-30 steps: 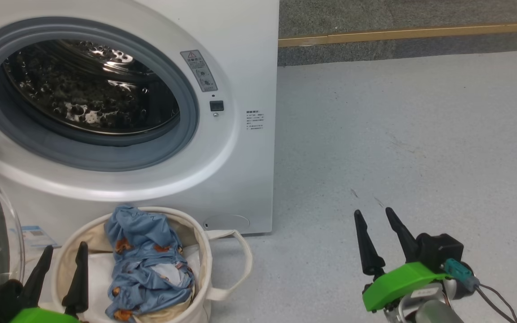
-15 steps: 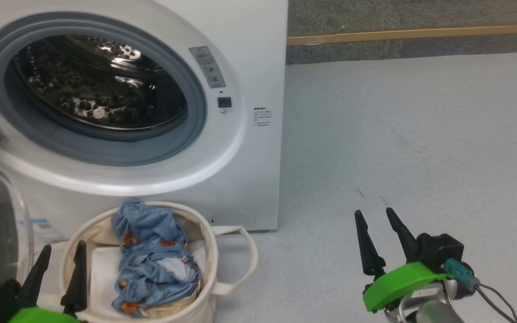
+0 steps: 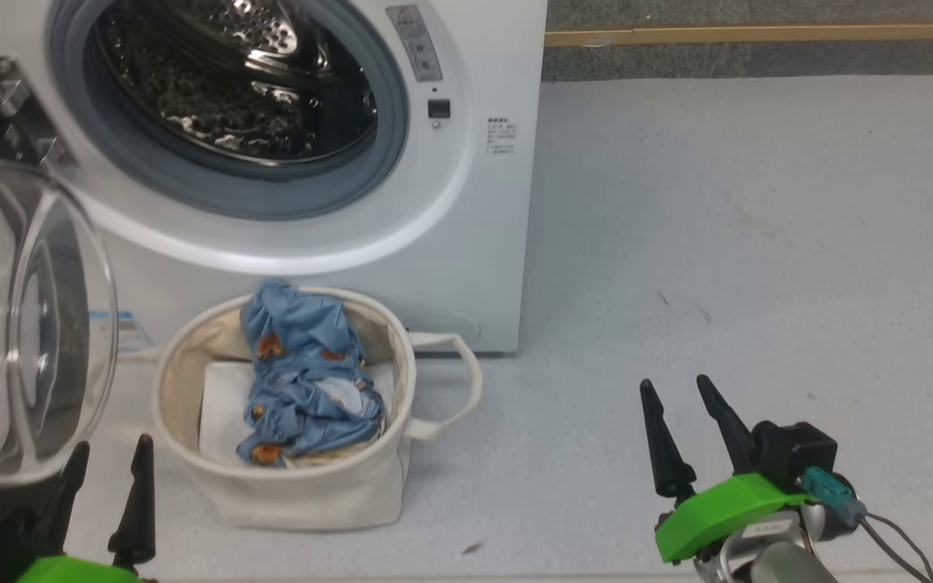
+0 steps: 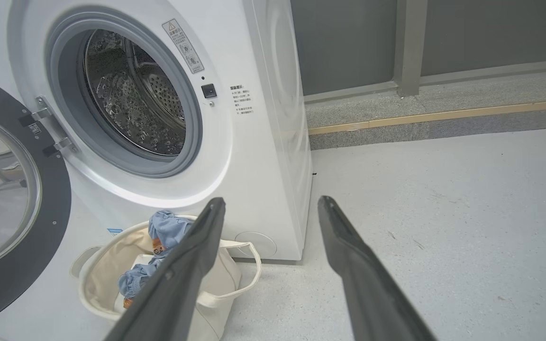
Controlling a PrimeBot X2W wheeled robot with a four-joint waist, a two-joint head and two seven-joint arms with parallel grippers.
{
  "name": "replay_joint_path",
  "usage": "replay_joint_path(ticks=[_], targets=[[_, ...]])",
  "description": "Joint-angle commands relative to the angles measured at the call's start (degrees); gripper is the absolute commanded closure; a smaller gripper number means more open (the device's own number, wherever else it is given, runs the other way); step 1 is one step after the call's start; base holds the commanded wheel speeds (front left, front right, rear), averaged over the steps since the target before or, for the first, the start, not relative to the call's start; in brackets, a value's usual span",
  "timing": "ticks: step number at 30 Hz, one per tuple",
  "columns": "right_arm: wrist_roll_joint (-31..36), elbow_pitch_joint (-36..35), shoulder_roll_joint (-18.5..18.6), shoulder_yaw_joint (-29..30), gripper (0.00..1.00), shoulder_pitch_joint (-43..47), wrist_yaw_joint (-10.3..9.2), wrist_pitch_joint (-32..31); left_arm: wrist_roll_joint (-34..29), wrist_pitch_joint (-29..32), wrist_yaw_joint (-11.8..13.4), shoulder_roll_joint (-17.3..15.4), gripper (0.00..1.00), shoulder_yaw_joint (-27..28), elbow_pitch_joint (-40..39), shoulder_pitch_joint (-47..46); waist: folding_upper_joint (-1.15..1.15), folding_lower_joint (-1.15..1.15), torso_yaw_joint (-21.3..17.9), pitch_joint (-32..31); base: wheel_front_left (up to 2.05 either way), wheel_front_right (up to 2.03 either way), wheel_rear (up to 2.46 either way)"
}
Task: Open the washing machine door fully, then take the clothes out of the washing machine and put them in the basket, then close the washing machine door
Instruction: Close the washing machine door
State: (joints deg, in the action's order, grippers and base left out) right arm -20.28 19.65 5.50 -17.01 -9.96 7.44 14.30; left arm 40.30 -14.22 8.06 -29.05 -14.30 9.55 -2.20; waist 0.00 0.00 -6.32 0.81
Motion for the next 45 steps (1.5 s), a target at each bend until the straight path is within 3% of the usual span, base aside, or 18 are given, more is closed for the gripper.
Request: replay_joint_path(ticks=[1, 26, 34, 45], targets=[[-0.2, -1.7, -0.2, -0.9, 0.0, -0.7, 0.05, 0.7, -0.9, -0.6, 0.0, -2.1, 0.0, 2.5, -1.8, -1.7, 0.0, 0.0, 0.1, 0.1, -1.47, 1.32, 0.14], [-0.2, -1.8, -0.5, -0.6, 0.0, -0.5, 0.05, 0.7, -0.1, -0.7, 0.5, 0.3, 0.0, 5.5, -0.9, -1.8, 0.0, 0.0, 3.0, 0.3, -0.26, 0.26, 0.0], [-0.4, -1.9, -0.8, -0.9, 0.0, -0.4, 0.05, 0.7, 0.2, -0.8, 1.9, 1.2, 0.0, 8.9, -1.1, -1.8, 0.0, 0.0, 7.6, 0.2, 0.0, 0.0, 0.0], [-1.0, -1.6, -1.4, -2.3, 0.0, 0.5, 0.05, 0.7, 0.1, -0.1, 3.5, 1.2, 0.0, 10.9, -0.5, -0.2, 0.0, 0.0, 17.6, -2.1, 0.0, 0.0, 0.0]])
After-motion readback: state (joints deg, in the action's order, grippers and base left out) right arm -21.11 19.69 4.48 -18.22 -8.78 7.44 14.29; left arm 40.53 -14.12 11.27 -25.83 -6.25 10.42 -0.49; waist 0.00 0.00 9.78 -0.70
